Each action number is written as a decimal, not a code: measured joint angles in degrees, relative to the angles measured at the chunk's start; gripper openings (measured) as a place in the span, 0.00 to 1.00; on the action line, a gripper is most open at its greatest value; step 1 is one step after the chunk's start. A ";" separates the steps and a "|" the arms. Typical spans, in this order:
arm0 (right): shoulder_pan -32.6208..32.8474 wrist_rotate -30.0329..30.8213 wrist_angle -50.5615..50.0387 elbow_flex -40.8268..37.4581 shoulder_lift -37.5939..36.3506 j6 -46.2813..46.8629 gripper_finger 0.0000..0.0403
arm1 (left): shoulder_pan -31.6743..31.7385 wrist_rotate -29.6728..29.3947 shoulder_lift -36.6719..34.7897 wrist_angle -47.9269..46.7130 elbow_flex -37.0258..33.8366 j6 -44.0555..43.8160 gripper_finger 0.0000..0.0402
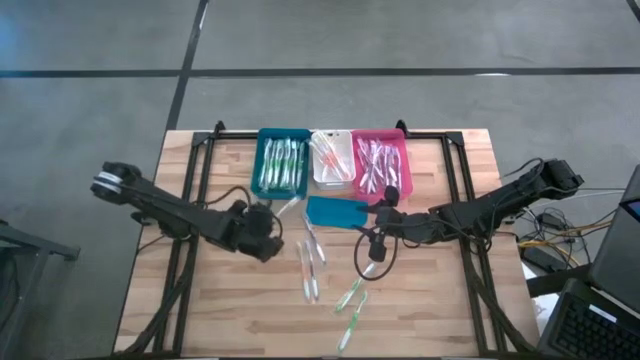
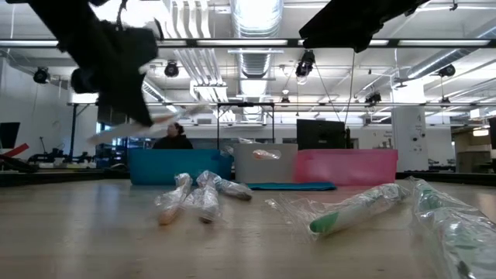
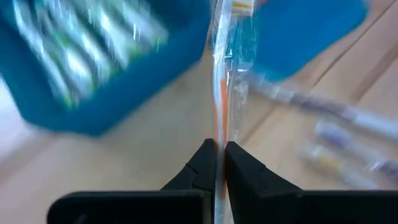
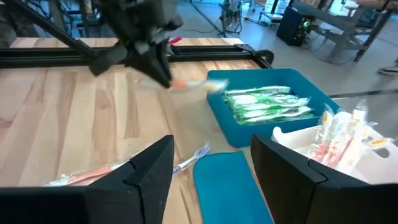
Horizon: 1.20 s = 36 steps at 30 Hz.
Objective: Pick & Place Toothbrushes
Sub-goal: Put the left orange toothbrush into the white bin
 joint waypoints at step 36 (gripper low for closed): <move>0.00 -2.62 13.44 -0.35 3.26 -5.95 0.34 | 12.18 31.00 10.47 110.81 -16.23 64.29 0.05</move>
